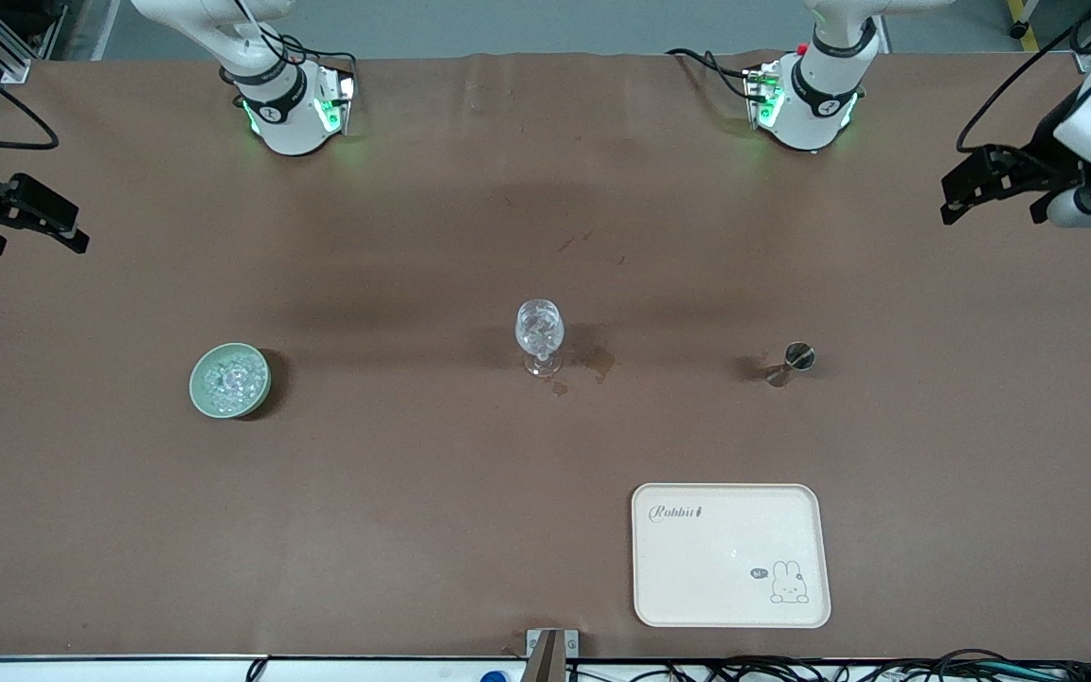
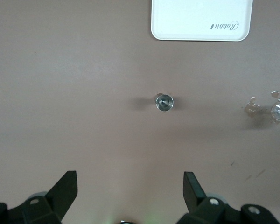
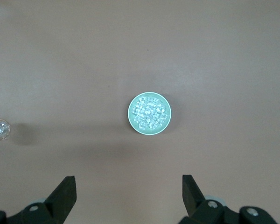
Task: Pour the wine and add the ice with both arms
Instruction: 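Reach the right gripper to the ice bowl while the left gripper reaches the jigger, then lower the right gripper into the bowl while the left gripper grasps the jigger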
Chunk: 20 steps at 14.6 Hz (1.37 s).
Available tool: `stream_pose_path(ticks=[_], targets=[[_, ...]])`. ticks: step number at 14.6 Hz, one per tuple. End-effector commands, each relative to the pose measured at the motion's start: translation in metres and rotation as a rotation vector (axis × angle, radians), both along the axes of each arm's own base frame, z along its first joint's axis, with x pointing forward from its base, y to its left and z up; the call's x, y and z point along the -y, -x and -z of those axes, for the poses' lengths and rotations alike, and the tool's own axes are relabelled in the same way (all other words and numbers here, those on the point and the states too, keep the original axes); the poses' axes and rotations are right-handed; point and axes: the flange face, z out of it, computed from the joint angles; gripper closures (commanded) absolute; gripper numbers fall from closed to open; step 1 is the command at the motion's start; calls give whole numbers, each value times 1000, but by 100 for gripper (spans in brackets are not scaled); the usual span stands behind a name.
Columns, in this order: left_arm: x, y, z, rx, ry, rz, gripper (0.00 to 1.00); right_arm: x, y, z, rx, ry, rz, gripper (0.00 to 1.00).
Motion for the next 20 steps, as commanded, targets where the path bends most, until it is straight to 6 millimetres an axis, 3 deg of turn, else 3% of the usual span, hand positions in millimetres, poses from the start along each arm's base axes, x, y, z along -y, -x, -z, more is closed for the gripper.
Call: stream_pose_path(ticks=[1,3,6,10,15,18,20], targets=[[-4,-16,12,-27,-4,-14,0,2,6,-4,10,12,-7,0],[-17,-25,23,-41,-2,-32,0,2,4,-3,14,12,-7,0],[-31,-44,60,-108,8,-93,0,3,0,1,22,15,-3,0],[-63,-66,104,-207,188,-446,0,15,-20,23,20,15,20,0],[-65,-80,170,-380,260,-680,3,28,-63,99,-23,24,43,0],[-76,-87,210,-490,310,-820,0,39,-84,165,5,31,63,0],[-91,-91,244,-550,331,-882,0,39,-84,207,28,35,65,0]])
